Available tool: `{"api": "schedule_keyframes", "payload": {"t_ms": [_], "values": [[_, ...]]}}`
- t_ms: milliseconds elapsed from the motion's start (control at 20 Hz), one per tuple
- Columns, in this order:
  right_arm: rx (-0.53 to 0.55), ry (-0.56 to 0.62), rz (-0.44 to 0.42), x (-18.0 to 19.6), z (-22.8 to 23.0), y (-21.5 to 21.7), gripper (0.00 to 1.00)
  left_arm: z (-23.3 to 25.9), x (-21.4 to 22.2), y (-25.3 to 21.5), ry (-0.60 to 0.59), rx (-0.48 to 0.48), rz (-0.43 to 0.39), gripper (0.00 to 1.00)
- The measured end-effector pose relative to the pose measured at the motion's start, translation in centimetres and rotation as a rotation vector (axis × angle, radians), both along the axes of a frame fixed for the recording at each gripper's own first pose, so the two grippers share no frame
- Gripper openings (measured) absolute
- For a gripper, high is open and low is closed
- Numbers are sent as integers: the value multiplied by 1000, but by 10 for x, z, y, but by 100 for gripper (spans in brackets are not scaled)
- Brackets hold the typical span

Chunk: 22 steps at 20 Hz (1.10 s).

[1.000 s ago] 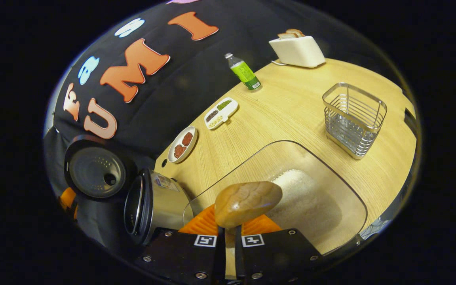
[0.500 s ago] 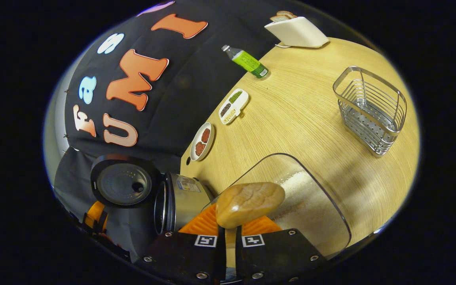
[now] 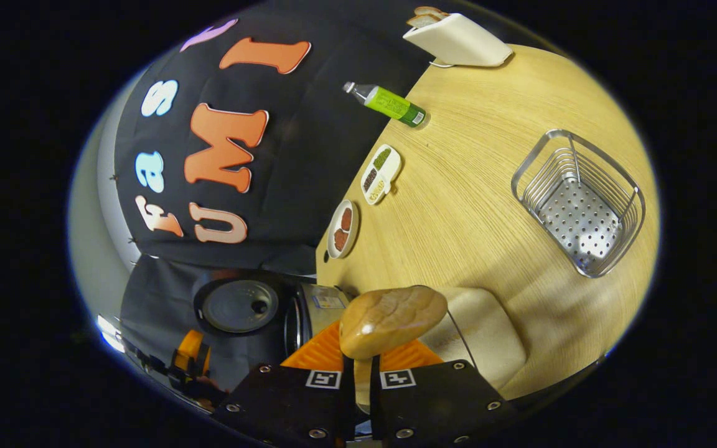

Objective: Close the left gripper, press the button to open the rice cooker; take a wooden spoon from the chopstick holder with the right hand, scoop a spoonful of rice and pour it into the rice cooker, then put the wooden spoon back into the chopstick holder.

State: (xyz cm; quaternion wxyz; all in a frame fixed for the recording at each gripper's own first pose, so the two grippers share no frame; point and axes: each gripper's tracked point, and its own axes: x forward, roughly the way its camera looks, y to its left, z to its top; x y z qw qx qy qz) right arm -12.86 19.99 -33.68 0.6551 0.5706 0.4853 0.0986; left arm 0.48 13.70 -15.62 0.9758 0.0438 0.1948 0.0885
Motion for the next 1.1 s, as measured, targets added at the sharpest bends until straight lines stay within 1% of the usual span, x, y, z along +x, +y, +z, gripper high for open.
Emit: {"api": "schedule_keyframes", "payload": {"t_ms": [100,250,300,350,400,450,500,550,650,700,750,800,950,1000,1100], "values": [[65,-6,-28,17,10,-5,9,7,-1,0,-18,14,16,100],[195,5,-84,37,29,-5,8,13,-8,4,-35,26,44,100],[228,10,-101,44,32,-3,8,13,-10,7,-37,28,57,94],[248,10,-111,49,35,-2,9,12,-13,11,-34,38,72,94],[261,6,-112,56,38,4,8,12,-17,15,-32,49,85,94],[281,6,-111,62,45,9,9,13,-20,20,-34,58,97,100],[311,9,-115,69,53,15,9,15,-23,23,-35,63,107,100],[343,11,-120,73,62,20,9,14,-27,28,-36,69,118,94],[382,17,-119,85,73,37,9,17,-34,40,-40,81,144,95],[386,17,-110,91,76,45,8,18,-37,46,-42,84,158,94],[382,14,-96,96,80,57,8,18,-40,54,-42,88,173,100],[375,7,-79,101,84,68,8,18,-43,61,-41,93,189,94],[355,-26,-14,117,99,108,8,18,-56,82,-33,102,229,94],[339,-40,10,122,102,122,8,17,-60,89,-31,107,243,94],[252,-94,73,128,106,146,8,16,-66,101,-28,111,268,94]]}}
